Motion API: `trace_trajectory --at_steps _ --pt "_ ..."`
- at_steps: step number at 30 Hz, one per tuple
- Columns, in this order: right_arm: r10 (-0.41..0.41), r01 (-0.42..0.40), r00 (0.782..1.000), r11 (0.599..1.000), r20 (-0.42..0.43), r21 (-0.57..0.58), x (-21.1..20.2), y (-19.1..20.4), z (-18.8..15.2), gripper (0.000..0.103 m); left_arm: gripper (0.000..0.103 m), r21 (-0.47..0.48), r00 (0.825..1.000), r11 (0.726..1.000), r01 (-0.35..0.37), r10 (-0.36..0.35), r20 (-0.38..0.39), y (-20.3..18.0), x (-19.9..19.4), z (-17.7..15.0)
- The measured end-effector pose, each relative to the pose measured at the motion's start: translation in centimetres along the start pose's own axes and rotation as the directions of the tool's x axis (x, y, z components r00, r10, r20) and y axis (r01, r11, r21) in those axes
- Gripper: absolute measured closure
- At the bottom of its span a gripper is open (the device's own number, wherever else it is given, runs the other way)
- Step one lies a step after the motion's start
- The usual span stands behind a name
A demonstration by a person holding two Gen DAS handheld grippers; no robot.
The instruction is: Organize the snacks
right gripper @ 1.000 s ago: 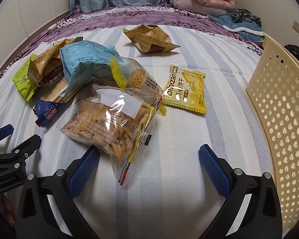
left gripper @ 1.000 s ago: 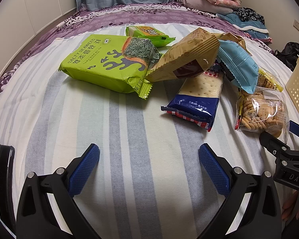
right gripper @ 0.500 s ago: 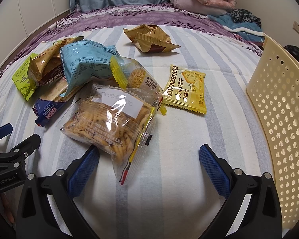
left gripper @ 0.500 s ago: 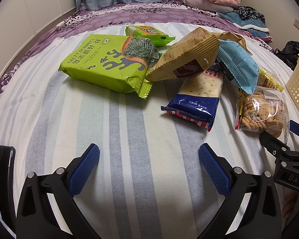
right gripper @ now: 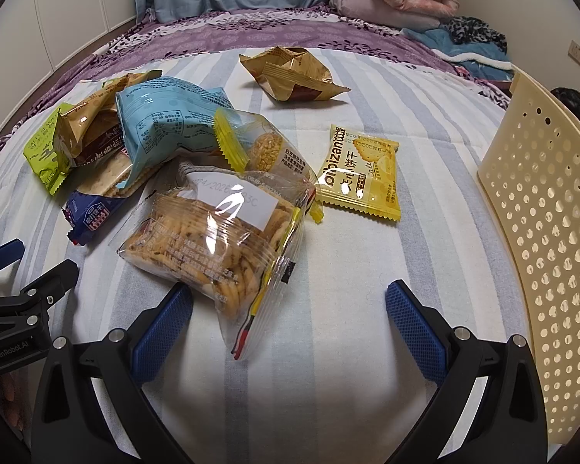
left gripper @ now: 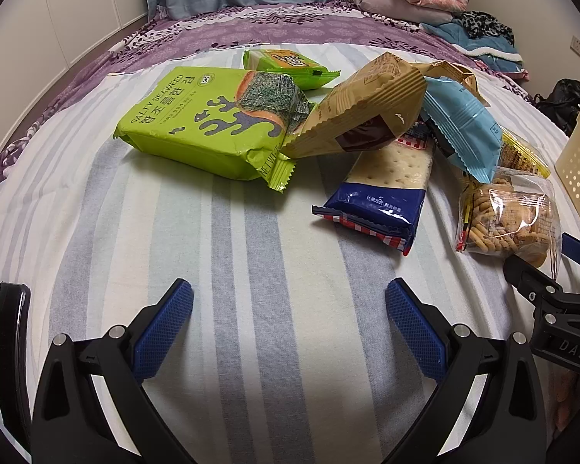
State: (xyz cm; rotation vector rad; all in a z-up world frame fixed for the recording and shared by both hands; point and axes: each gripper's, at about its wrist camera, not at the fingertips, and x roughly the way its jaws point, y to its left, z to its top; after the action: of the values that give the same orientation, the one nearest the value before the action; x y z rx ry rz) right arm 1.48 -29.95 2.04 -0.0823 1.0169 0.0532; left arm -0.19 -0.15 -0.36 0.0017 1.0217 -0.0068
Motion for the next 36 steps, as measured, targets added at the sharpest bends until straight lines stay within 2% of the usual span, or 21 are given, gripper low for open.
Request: trace_trajectory --at_steps 13,16,21,25,30,36 --pt "0.018 -0.018 1.000 1.000 0.012 -0.006 -0.7 -0.2 -0.2 0.005 0.002 0.014 1.000 1.000 0.006 -0.006 0.003 0.1 -0.7 -0.1" --pt "0.062 -0.063 0.997 0.998 0.039 0.017 -1.9 -0.9 -0.7 0.005 0.002 0.017 1.000 1.000 0.021 -0.021 0.005 0.3 -1.6 -0.6" --pt "0.094 -0.096 0.989 0.995 0.113 0.011 -4.5 -1.9 -0.9 0.005 0.002 0.039 0.997 0.998 0.055 -0.057 0.054 0.7 -4.8 -0.8" --pt "0.144 -0.156 0.976 0.986 0.160 0.064 -6.2 -3.3 -0.4 0.005 0.002 0.030 0.991 0.997 0.069 -0.072 0.112 1.4 -7.2 0.7" --pt "0.157 -0.181 0.964 0.979 0.214 0.098 -7.9 -4.5 0.9 0.005 0.002 -0.029 0.980 0.997 0.078 -0.072 0.187 3.3 -9.1 4.2" --pt "0.167 -0.190 0.965 0.977 0.202 0.101 -7.4 -4.2 1.0 0.005 0.002 -0.085 0.980 0.993 0.088 -0.072 0.183 4.7 -8.1 6.6"
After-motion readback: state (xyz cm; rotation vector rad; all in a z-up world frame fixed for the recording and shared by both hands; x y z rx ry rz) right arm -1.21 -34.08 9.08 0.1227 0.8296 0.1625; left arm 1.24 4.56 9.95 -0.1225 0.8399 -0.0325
